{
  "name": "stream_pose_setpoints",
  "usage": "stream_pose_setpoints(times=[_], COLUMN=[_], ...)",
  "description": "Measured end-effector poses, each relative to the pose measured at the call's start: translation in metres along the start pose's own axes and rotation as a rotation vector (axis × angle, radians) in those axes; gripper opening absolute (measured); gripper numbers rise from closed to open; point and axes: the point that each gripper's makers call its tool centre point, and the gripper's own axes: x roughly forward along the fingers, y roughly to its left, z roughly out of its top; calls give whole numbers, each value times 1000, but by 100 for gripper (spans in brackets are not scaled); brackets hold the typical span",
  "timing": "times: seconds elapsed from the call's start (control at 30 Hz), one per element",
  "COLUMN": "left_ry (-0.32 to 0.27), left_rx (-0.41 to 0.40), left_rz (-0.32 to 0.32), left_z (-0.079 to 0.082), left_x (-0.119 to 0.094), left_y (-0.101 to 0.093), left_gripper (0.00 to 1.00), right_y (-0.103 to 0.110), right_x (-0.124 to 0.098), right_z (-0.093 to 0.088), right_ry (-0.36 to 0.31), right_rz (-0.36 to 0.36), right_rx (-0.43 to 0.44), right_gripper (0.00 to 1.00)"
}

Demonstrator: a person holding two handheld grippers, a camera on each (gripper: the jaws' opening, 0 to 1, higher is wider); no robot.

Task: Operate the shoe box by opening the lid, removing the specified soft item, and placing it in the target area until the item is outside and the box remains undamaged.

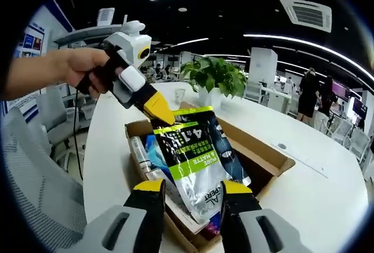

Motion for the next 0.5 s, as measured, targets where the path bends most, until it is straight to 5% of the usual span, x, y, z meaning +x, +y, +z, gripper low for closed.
stream_pose_setpoints(times=[0.5], left_ry=[3], left_rx=[-6], left_rz=[-19], left_z=[2], left_x=[-1], left_y=[-12], left_gripper=[0], right_y=[1], right_x=[16], right_z=[-8], right_ry=[43], right_rz=[-9], right_rx=[-32], right_gripper=[22])
